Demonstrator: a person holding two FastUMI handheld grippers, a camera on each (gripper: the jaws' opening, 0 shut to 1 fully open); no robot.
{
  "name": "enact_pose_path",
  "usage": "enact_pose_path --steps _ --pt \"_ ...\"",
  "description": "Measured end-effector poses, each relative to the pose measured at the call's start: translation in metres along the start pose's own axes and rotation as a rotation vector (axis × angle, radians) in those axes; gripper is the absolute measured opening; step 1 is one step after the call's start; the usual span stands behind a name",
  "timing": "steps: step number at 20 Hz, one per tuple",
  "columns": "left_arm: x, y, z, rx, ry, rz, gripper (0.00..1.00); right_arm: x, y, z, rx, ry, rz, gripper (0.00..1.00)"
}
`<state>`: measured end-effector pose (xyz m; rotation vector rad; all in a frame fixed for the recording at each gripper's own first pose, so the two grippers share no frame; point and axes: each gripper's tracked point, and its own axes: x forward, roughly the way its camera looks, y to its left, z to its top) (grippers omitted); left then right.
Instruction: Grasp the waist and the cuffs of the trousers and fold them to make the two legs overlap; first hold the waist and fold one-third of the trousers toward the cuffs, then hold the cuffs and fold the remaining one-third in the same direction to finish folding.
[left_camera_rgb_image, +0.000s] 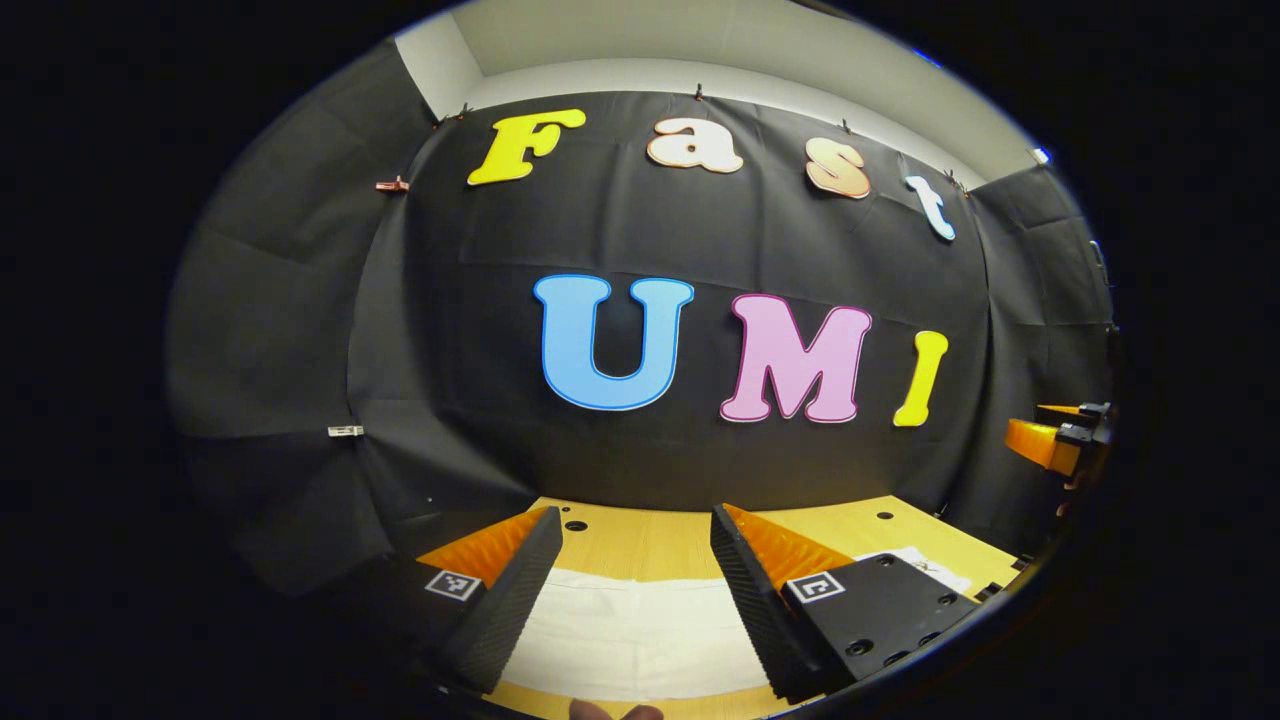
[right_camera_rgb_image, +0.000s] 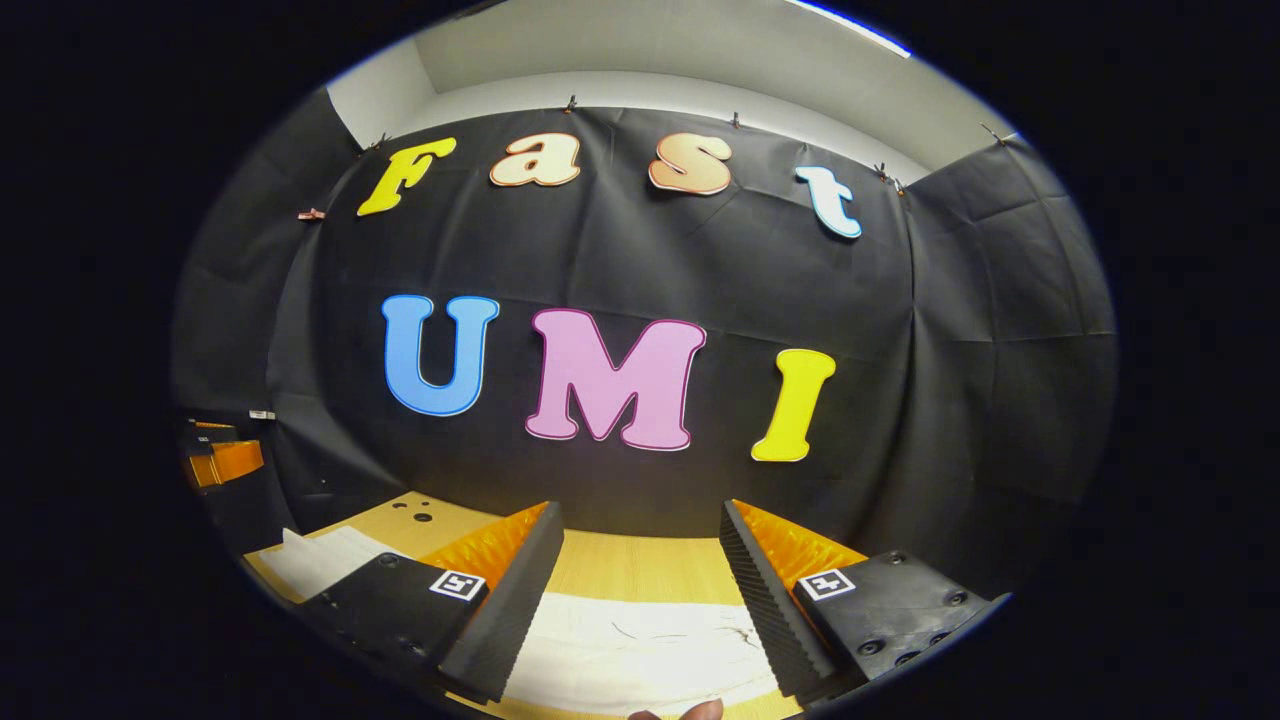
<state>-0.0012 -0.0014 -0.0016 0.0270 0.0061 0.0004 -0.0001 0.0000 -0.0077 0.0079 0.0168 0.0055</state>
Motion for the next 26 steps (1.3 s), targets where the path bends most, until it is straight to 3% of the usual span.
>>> enact_pose_path --steps 5,6,7,9,13,18,22,26 --pt "-0.002 0.0 0.0 0.013 -0.001 -0.013 0.95 -0.001 0.0 -0.002 -0.01 0.004 0.003 0.97" --pt "-0.003 -0.002 -0.003 0.019 0.002 -0.028 0.9 -0.001 0.0 -0.002 -0.013 0.006 0.002 0.97" --pt "-0.004 -0.005 -0.004 0.031 0.005 -0.058 0.95 -0.002 0.0 -0.003 -0.018 0.006 0.003 0.97" --pt "-0.006 -0.006 -0.017 0.101 0.025 -0.117 0.95 -0.006 -0.005 -0.006 -0.035 0.011 -0.001 0.97" --pt "-0.004 0.022 -0.077 0.42 0.169 -0.184 0.93 -0.011 -0.017 -0.019 -0.053 0.038 -0.017 0.97" --pt "-0.014 0.073 -0.194 0.965 0.405 -0.345 0.96 -0.024 -0.033 -0.035 -0.096 0.081 -0.041 0.98" --pt "-0.023 0.107 -0.273 1.096 0.605 -0.468 0.95 -0.031 -0.044 -0.04 -0.125 0.098 -0.063 0.98" --pt "-0.008 0.146 -0.32 1.226 0.72 -0.508 0.96 -0.039 -0.055 -0.045 -0.146 0.116 -0.088 0.98"
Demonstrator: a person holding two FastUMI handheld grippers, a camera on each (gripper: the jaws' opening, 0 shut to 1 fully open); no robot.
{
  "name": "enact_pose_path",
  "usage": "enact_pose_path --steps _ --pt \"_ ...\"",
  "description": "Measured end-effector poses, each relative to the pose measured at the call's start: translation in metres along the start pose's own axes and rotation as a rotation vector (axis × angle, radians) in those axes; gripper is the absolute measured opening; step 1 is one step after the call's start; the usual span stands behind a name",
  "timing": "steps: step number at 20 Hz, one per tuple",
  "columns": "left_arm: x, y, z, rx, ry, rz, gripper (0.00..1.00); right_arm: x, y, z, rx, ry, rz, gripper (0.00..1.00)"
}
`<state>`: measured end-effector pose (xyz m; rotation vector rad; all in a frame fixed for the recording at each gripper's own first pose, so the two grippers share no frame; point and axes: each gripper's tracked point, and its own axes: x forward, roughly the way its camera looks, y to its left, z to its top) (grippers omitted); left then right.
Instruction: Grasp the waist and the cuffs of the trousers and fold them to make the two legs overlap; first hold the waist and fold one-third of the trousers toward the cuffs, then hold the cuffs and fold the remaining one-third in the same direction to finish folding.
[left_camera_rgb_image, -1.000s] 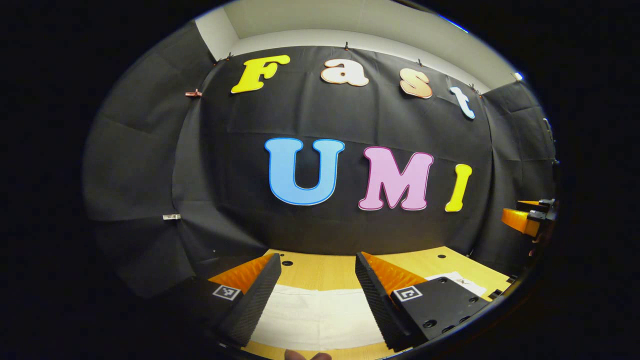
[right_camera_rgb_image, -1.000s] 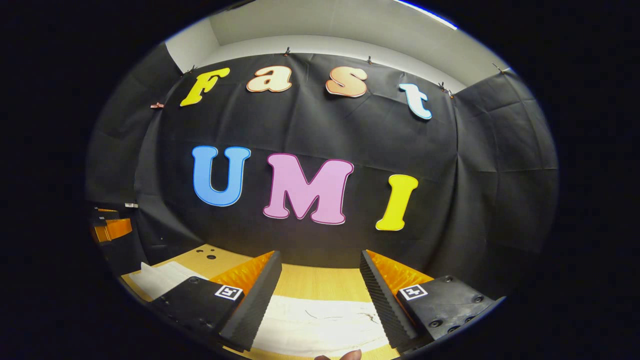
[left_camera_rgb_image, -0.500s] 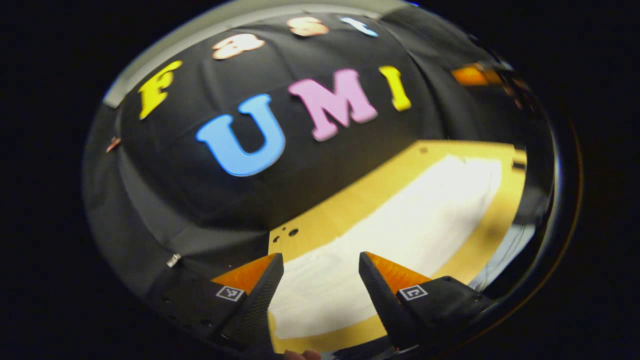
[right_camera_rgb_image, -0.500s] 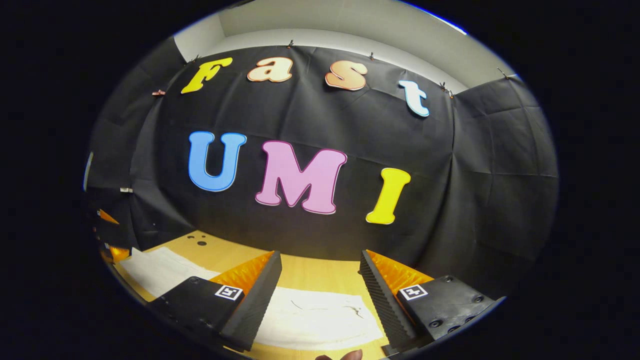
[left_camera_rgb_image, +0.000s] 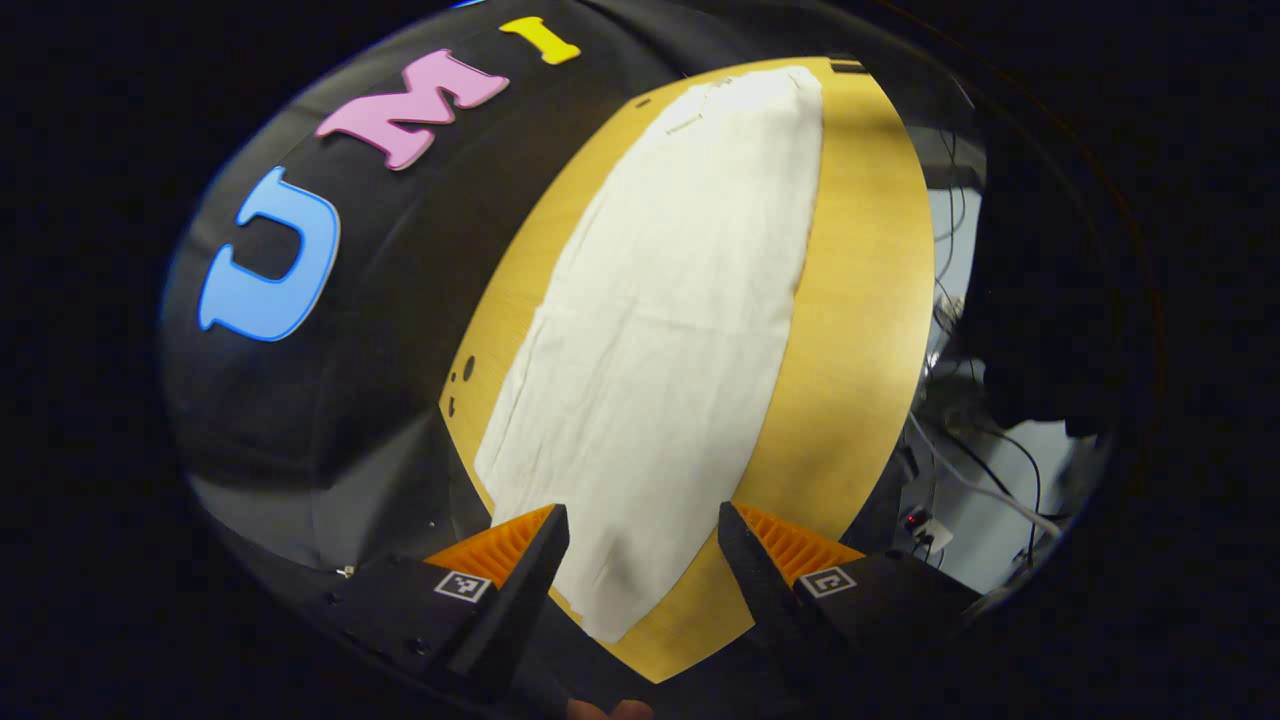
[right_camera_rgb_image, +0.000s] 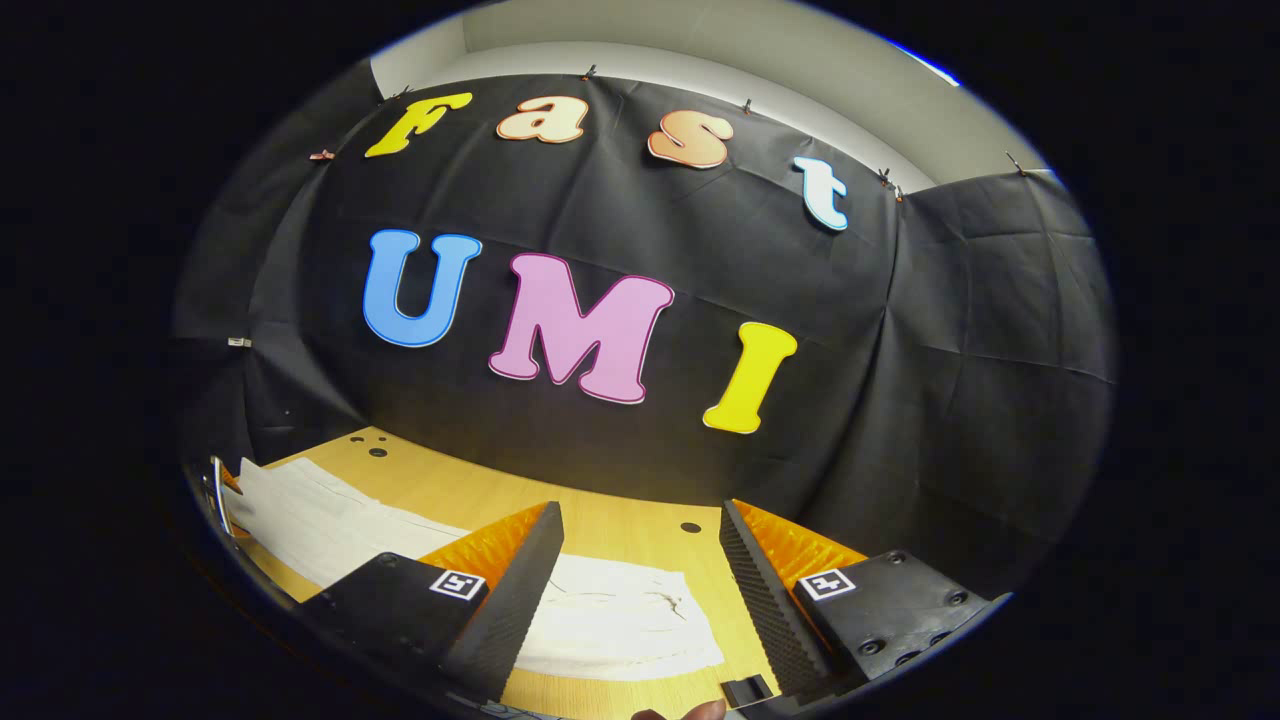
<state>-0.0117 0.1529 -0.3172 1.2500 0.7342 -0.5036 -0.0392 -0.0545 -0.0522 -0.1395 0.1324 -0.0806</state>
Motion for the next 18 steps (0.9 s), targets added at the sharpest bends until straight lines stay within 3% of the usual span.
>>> enact_pose_path --steps 4,9,11,15,18 --pt "0.023 -0.007 -0.016 0.06 0.044 -0.044 0.96 -0.002 -0.004 -0.008 0.014 0.022 -0.022 0.98" --pt "0.05 0.017 -0.02 0.166 0.079 0.009 0.91 -0.003 -0.003 -0.023 0.013 0.057 -0.036 0.97" --pt "0.064 0.018 -0.018 0.191 0.094 -0.008 0.8 -0.003 -0.002 -0.03 0.002 0.068 -0.038 0.97" --pt "0.078 0.019 -0.019 0.201 0.125 -0.036 0.08 0.0 -0.004 -0.058 -0.074 0.12 -0.032 0.97" --pt "0.081 0.021 -0.021 0.185 0.138 -0.032 0.06 0.007 -0.01 -0.096 -0.2 0.185 0.013 0.98"
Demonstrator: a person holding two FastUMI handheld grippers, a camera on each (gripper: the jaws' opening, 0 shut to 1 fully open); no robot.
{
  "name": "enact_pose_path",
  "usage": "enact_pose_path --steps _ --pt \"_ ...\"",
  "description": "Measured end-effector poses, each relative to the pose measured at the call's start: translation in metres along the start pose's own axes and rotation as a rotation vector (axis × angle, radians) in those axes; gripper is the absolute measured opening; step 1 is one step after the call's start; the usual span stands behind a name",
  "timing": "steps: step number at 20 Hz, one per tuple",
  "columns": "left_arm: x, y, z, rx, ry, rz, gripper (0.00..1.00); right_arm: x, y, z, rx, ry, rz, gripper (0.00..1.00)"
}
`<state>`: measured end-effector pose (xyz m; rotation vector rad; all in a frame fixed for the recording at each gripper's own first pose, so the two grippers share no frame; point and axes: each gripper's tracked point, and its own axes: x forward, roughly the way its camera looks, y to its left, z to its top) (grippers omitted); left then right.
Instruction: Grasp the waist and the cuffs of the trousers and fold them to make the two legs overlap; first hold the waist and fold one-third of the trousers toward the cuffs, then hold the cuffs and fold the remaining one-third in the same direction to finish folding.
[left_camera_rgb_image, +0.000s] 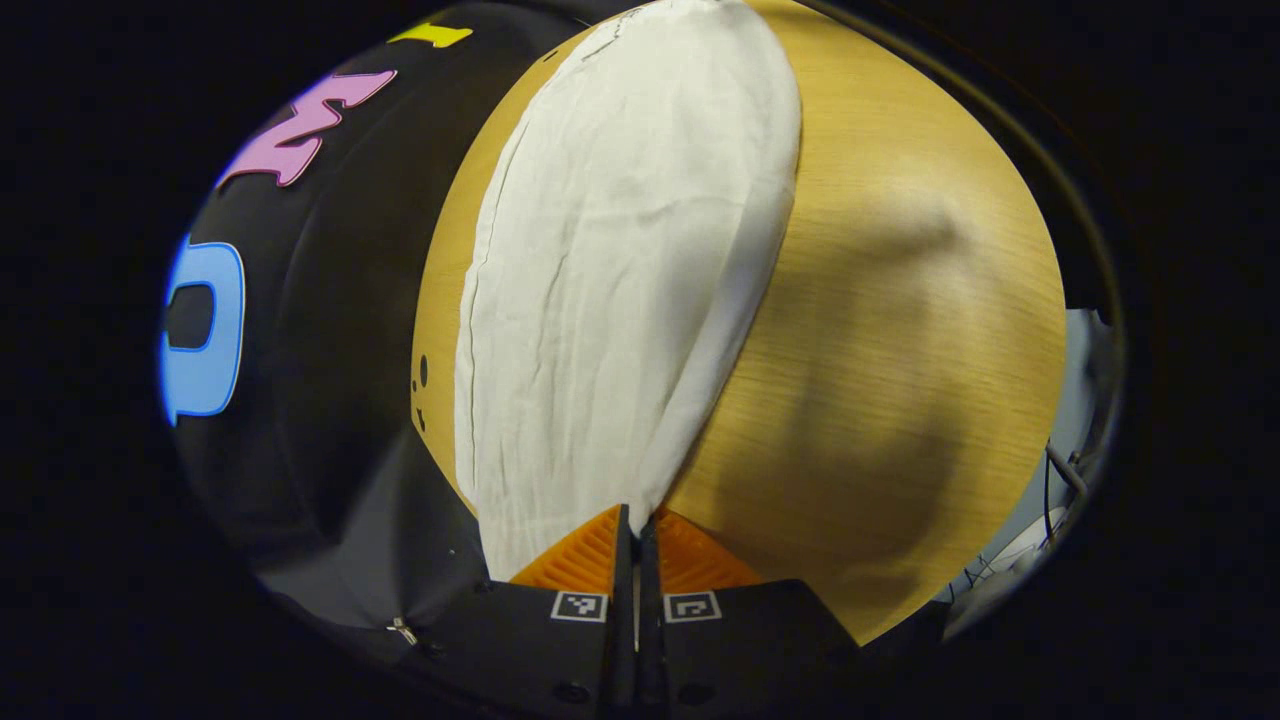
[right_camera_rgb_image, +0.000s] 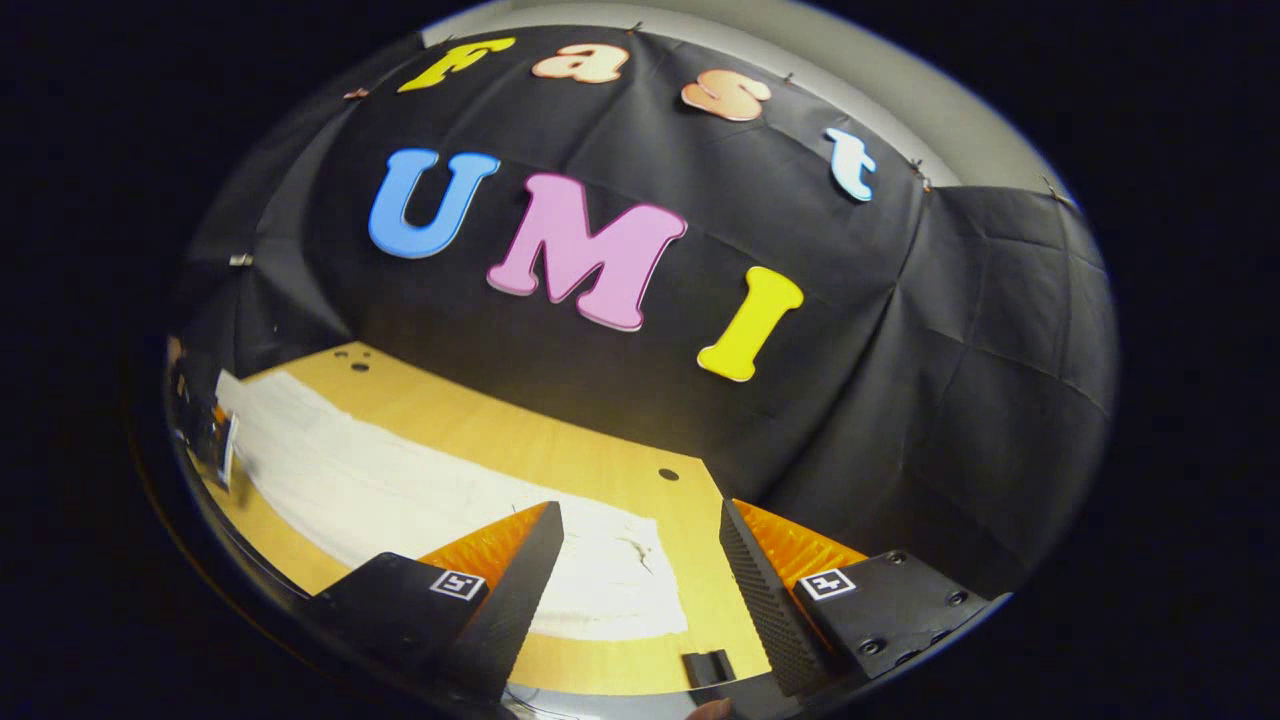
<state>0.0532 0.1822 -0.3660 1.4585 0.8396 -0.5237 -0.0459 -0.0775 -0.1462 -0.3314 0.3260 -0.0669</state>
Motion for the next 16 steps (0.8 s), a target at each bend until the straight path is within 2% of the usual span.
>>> enact_pose_path --steps 4,10,14,16 --pt "0.0 0.0 0.0 0.009 -0.002 0.005 0.06 0.032 -0.002 -0.061 -0.255 0.084 0.107 0.97" --pt "0.0 -0.001 0.001 -0.02 0.018 -0.018 0.06 0.059 0.008 -0.178 -0.646 0.217 0.368 0.95" --pt "0.0 -0.002 -0.002 -0.055 0.067 -0.031 0.07 0.073 0.02 -0.235 -0.863 0.241 0.521 0.95" --pt "0.0 -0.002 -0.001 -0.077 0.097 -0.034 0.07 0.086 0.02 -0.25 -0.941 0.21 0.545 0.94"
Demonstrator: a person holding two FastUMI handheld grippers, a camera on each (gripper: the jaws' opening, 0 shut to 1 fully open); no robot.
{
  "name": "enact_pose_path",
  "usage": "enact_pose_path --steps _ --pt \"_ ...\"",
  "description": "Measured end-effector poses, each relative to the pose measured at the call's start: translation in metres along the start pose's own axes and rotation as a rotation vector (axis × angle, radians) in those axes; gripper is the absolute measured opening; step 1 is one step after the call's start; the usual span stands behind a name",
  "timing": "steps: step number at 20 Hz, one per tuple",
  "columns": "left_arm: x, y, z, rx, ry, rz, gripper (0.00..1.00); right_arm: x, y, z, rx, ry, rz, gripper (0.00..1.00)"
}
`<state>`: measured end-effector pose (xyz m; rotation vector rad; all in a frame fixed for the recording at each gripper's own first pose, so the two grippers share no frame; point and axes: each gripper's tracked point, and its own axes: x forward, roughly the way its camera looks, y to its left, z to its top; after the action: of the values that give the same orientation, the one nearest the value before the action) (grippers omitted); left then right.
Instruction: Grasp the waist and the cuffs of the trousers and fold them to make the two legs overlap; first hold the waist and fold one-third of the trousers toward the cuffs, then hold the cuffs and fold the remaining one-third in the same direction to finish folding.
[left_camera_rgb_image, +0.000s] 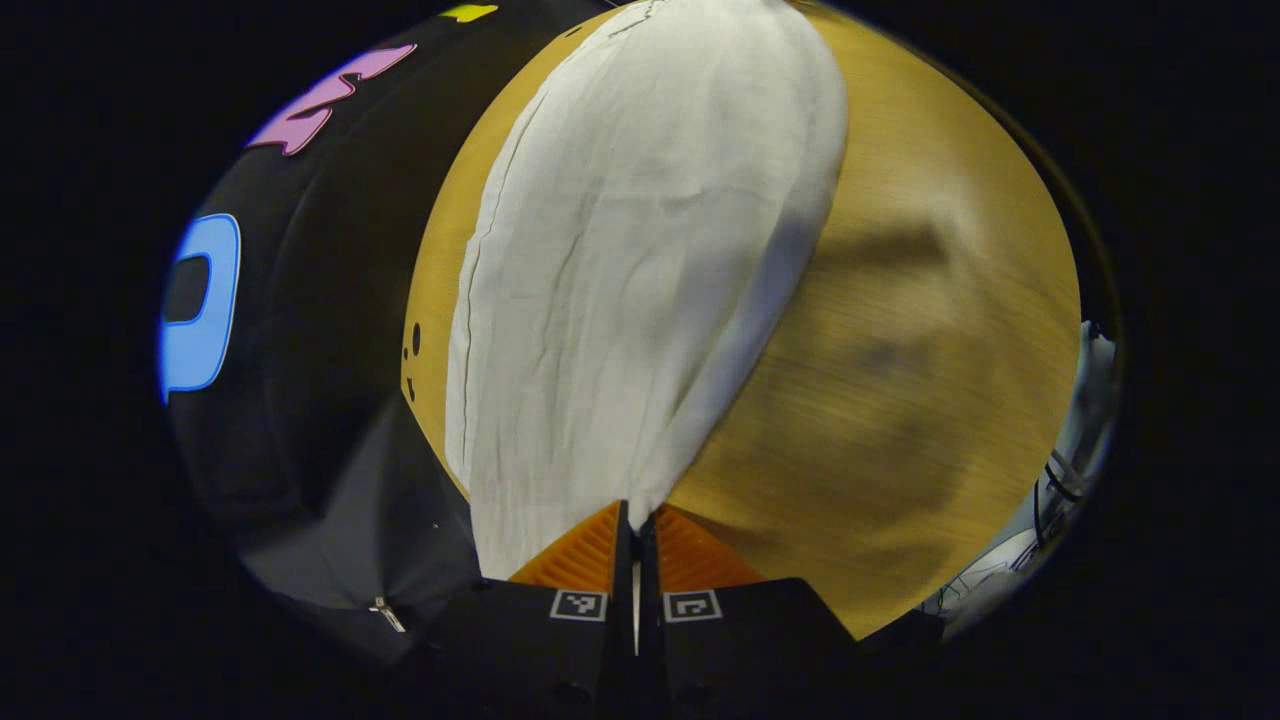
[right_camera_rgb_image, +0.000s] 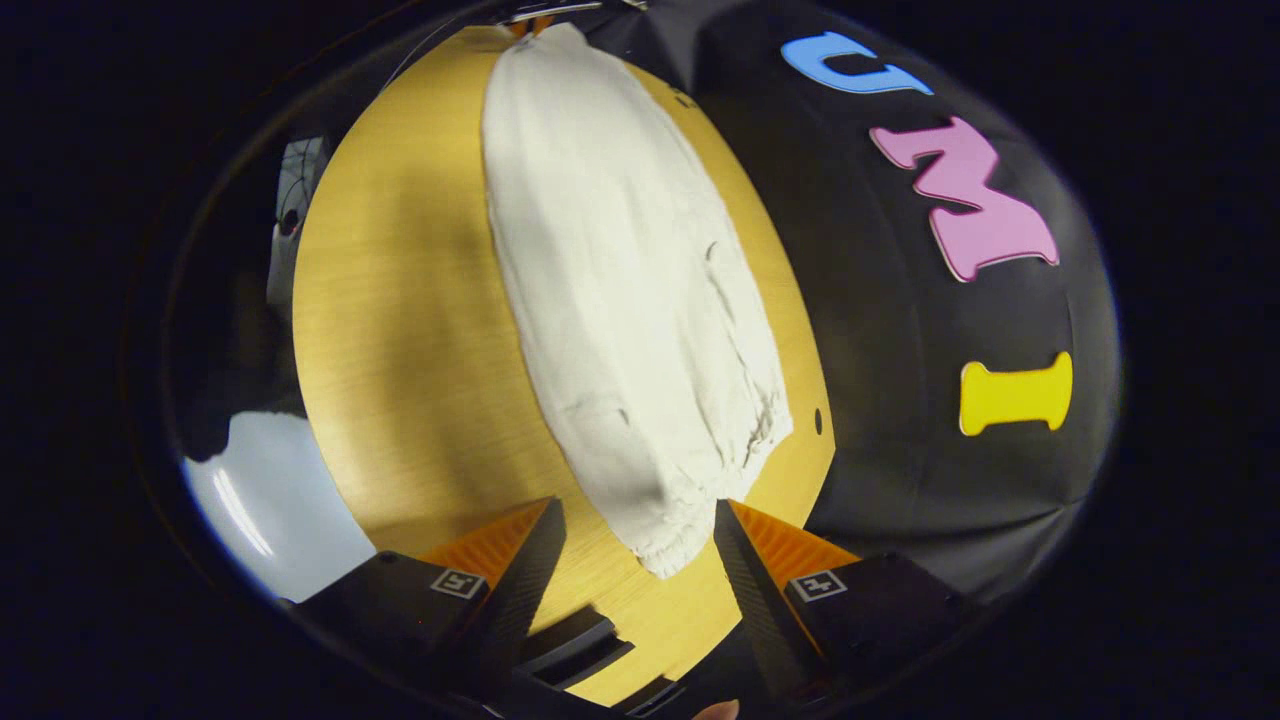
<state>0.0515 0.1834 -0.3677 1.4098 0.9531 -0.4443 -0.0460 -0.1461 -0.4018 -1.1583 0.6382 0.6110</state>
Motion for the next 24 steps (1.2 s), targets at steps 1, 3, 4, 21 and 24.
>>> enact_pose_path --steps 1,3,4,21,24 --pt "0.0 0.0 0.0 -0.013 0.012 0.0 0.07 0.008 -0.006 0.003 -0.038 -0.019 -0.02 0.87" --pt "0.0 -0.001 0.001 -0.043 0.027 0.003 0.06 0.023 -0.013 0.002 -0.063 -0.031 -0.039 0.84" --pt "0.0 0.0 0.0 -0.055 0.033 0.007 0.06 0.029 -0.013 0.001 -0.051 -0.027 -0.035 0.82" --pt "-0.032 0.033 0.004 -0.333 -0.095 -0.011 0.06 0.008 -0.096 0.032 0.229 -0.03 -0.181 0.06" --pt "-0.038 0.069 0.009 -0.38 -0.126 0.034 0.05 0.006 -0.12 0.042 0.289 -0.038 -0.22 0.06"
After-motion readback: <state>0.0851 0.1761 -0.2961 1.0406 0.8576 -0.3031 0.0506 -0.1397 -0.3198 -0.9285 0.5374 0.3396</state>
